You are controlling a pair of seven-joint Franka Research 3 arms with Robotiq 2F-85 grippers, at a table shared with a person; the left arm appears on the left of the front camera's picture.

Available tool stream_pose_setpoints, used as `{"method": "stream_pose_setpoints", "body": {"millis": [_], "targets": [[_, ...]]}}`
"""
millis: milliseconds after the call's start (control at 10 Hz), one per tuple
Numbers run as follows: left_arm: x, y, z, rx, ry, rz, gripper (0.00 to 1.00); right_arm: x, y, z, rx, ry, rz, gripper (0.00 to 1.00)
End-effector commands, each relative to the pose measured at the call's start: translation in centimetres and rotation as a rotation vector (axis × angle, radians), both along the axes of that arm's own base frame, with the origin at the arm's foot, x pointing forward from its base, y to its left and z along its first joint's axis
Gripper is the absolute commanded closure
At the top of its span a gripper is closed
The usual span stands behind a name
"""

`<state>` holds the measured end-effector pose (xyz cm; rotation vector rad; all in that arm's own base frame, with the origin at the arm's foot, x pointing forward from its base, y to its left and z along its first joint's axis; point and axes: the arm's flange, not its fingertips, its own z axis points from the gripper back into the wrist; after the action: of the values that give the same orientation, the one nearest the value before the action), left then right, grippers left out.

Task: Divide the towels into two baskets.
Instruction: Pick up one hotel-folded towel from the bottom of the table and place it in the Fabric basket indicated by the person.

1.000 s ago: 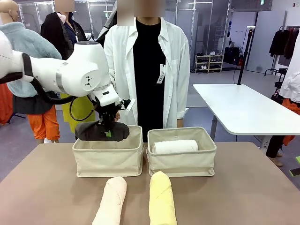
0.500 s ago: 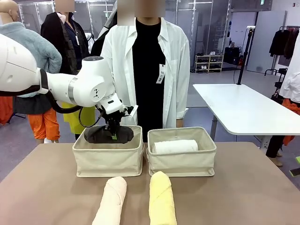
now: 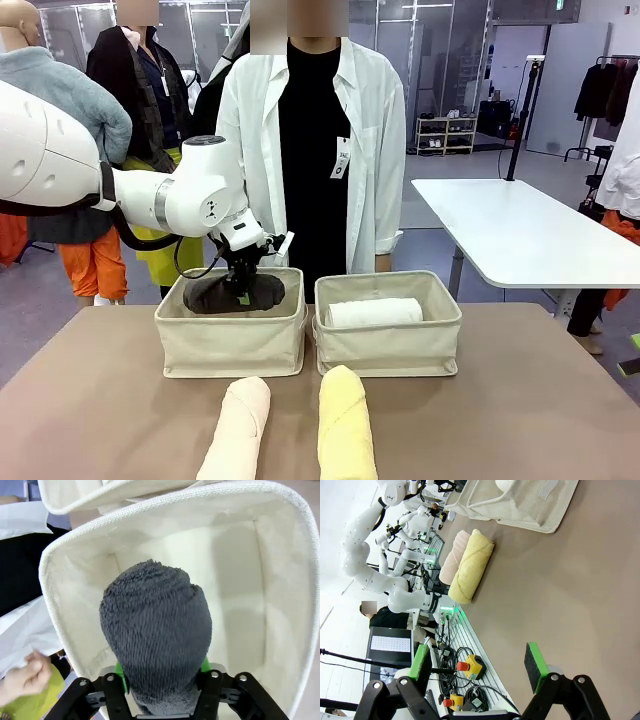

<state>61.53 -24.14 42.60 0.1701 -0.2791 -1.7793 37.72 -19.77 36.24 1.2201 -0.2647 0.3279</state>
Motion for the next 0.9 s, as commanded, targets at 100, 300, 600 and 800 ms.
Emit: {"method": "stream_pose_setpoints", "body": {"millis": [100,300,600,800], "targets": [[-0.3,-0.2,0.7,0.027,-0.003,0.034,0.0,-0.3,0.3,0.2,-0.009,-0.007,-0.007,0.06],[-1.1,0.4,0.4,0.036,-0.01,0.086,0.01,-0.3,0.3,0.2,-0.009,-0.007,-0.007,0.06],[-0.2,-0.2,0.3,0.008,-0.01,0.043,0.01,-0.3,0.3,0.2,-0.009,-0.007,-0.007,0.06],[-0.2,-0.2,0.3,0.008,-0.01,0.043,0.01,-0.3,0.3,0.2,-0.009,-0.007,-0.007,0.06]]}}
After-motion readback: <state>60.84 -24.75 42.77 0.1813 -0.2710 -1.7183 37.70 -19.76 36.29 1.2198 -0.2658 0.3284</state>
